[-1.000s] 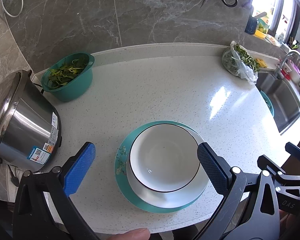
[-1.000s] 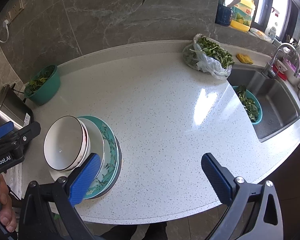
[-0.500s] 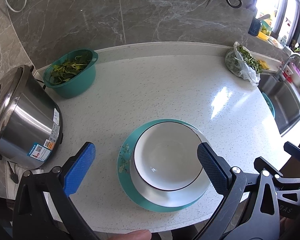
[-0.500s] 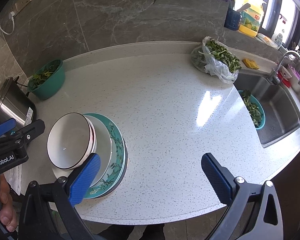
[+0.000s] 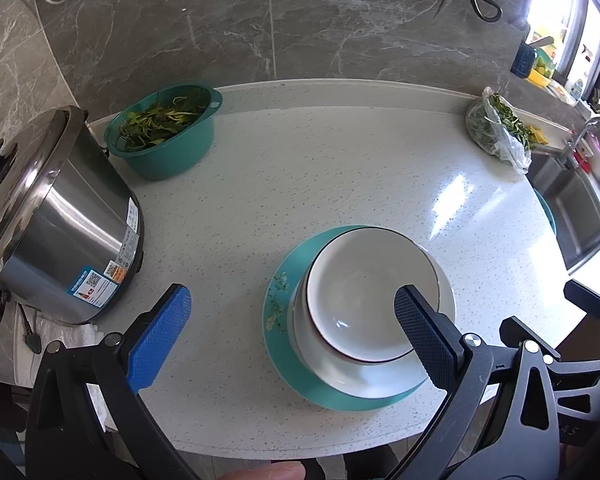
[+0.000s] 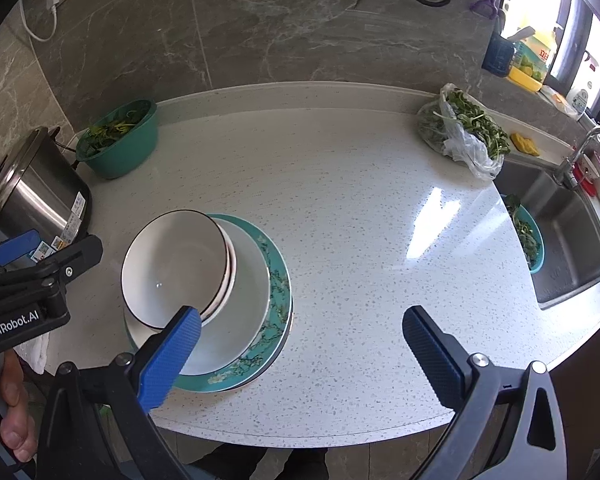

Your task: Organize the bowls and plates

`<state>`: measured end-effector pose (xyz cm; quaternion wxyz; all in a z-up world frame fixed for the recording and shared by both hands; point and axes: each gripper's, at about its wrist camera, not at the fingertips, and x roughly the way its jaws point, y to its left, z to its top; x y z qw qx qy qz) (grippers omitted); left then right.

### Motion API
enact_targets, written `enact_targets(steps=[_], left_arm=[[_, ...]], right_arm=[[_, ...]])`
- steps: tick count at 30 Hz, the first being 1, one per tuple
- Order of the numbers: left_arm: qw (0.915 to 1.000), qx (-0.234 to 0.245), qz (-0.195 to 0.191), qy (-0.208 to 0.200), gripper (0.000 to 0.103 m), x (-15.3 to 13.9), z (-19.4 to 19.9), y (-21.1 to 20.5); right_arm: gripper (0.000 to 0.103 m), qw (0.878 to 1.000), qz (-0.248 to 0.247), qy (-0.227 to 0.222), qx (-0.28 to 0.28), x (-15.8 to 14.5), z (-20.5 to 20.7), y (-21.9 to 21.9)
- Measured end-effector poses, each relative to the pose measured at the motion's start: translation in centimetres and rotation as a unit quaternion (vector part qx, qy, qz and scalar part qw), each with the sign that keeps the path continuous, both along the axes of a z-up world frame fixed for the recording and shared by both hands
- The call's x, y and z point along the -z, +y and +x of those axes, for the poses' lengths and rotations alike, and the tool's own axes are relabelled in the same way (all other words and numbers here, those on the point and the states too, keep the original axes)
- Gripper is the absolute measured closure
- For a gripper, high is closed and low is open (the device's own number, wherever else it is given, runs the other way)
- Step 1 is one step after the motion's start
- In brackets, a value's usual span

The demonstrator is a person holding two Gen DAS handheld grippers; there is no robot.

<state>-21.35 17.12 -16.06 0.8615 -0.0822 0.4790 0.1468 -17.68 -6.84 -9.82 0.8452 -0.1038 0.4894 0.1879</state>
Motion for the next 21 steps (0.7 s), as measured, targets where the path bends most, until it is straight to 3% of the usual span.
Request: enact_targets(steps=[21], left_arm=[[0.9999,-0.01,-0.003,0.001,0.0,0.2,-1.1,1.8]], right_arm=[[0.0,1.0,-0.002,0.002,-0.01,0.1,-0.8,1.8]])
